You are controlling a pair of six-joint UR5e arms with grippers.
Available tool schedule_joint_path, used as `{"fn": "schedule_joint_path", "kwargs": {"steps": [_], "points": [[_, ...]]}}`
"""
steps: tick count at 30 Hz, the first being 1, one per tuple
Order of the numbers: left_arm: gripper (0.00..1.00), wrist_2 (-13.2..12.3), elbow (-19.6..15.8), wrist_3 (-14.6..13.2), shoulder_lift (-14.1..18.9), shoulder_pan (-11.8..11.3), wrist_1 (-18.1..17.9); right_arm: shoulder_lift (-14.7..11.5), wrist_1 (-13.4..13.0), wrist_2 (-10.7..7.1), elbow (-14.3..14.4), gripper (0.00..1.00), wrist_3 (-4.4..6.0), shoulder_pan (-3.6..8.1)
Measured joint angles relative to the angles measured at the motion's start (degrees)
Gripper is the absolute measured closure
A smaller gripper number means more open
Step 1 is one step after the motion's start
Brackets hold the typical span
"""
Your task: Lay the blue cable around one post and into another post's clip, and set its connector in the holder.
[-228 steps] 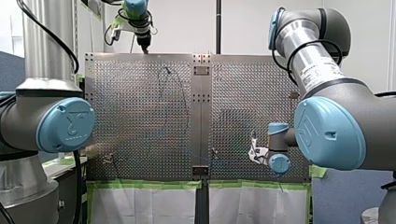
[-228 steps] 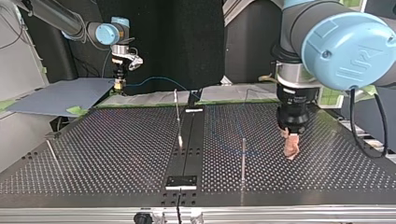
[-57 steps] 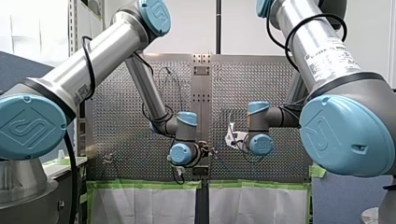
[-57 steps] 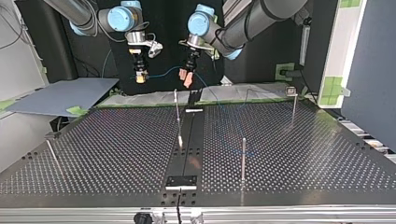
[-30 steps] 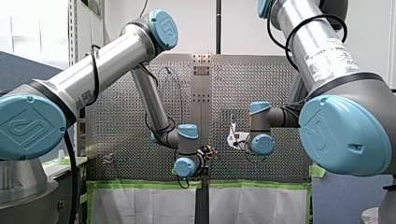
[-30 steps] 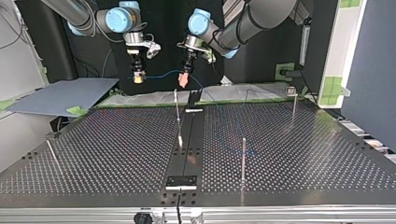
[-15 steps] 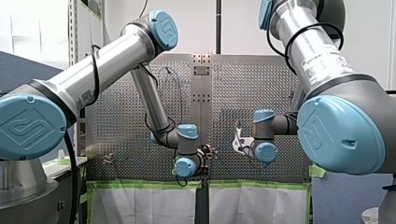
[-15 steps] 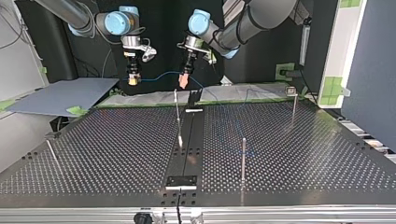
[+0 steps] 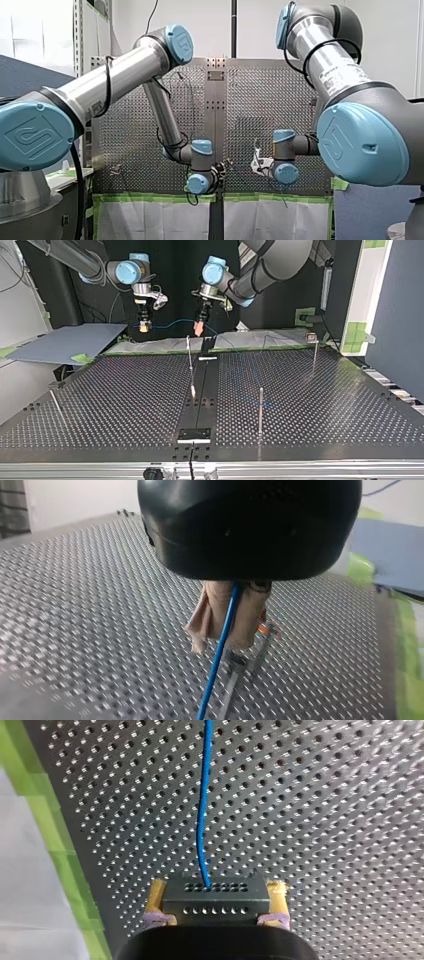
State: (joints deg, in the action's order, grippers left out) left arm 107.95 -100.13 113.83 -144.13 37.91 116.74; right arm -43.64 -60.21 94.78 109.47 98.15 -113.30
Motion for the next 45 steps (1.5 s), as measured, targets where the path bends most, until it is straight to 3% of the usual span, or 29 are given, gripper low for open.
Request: {"fn": "schedule_joint_path", "kwargs": {"steps": [5, 13, 28, 37, 45], "points": [[0.92, 0.43, 1.36, -0.44, -1.71, -0.56, 0.61, 1.72, 0.59, -0.49, -2.04, 0.98, -0.1, 0.53], [0.92, 3.83, 1.6, -3.27, -2.03, -0.8, 0.19, 4.83, 4.03, -1.02, -5.96, 0.98, -0.28, 1.15], [0.92, 10.06, 2.37, -8.9, -2.06, 0.5, -0.62, 5.44, 9.83, -3.44, -13.08, 0.98, -0.57, 2.7], [0.92, 10.69, 3.47, -10.84, -2.1, 1.14, -0.83, 5.49, 9.82, -4.04, -13.55, 0.98, -1.35, 3.46], [0.92, 10.46, 7.31, -10.41, -2.13, 1.38, 2.35, 5.59, 7.84, -5.5, -13.58, 0.98, -2.29, 4.09]]}}
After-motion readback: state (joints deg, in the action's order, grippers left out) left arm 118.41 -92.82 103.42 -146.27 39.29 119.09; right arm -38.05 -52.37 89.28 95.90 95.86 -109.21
